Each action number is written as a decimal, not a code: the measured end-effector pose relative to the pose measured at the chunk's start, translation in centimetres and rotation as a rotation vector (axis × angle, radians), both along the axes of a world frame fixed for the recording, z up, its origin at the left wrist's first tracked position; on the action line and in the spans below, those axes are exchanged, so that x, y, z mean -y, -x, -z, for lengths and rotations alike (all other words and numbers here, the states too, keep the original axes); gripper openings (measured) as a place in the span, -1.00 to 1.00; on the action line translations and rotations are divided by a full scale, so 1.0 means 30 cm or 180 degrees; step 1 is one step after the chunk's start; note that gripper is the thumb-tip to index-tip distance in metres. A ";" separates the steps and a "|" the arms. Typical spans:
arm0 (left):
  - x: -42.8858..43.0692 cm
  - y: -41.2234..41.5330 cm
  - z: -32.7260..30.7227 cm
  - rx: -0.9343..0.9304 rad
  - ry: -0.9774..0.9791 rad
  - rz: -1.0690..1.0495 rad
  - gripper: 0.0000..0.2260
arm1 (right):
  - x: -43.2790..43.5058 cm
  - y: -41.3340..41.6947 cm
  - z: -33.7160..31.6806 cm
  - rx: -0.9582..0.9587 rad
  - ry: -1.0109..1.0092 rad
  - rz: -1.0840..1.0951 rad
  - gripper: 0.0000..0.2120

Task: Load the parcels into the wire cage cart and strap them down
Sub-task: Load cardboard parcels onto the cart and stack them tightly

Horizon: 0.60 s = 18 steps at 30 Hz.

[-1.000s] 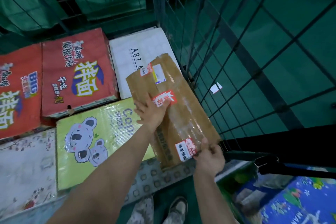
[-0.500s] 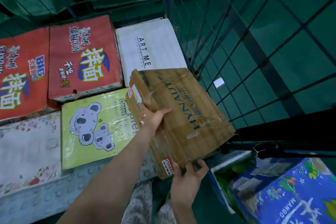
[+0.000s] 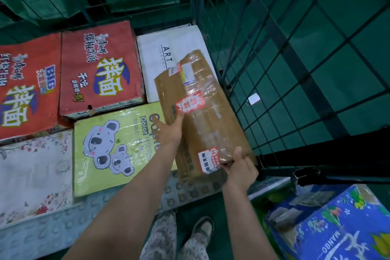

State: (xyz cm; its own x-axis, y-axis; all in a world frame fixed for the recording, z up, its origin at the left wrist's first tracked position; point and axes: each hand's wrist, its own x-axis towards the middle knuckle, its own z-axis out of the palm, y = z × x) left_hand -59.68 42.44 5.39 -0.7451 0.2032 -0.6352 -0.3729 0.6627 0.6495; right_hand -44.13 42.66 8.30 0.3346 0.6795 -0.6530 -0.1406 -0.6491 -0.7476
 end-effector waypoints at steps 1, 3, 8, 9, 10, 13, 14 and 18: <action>-0.004 0.002 0.001 0.0198 0.0007 0.0017 -0.08 | -0.031 -0.014 0.006 -0.0216 0.0264 0.0061 -0.80; -0.017 -0.013 -0.008 0.0558 -0.0264 0.0423 -0.10 | -0.072 -0.051 0.045 -0.0122 0.0678 0.0033 -0.83; -0.031 -0.102 0.011 0.0791 -0.0156 0.1366 -0.51 | -0.089 -0.101 0.119 0.0510 0.1013 -0.0456 -0.77; -0.029 -0.115 0.021 0.0806 -0.0075 0.1383 -0.51 | -0.093 -0.114 0.128 0.0505 0.1056 -0.0520 -0.74; -0.025 -0.124 0.026 0.0861 -0.0015 0.1325 -0.49 | -0.099 -0.126 0.127 0.0438 0.1097 -0.0579 -0.72; -0.019 -0.124 0.050 0.0949 -0.0070 0.1172 -0.43 | -0.106 -0.144 0.127 0.0221 0.1202 -0.0661 -0.71; -0.017 -0.123 0.052 0.0931 -0.0033 0.1225 -0.42 | -0.107 -0.146 0.128 0.0185 0.1233 -0.0663 -0.70; -0.025 -0.129 0.045 0.0773 0.0182 0.1403 -0.37 | -0.108 -0.147 0.136 0.0332 0.1206 -0.0735 -0.74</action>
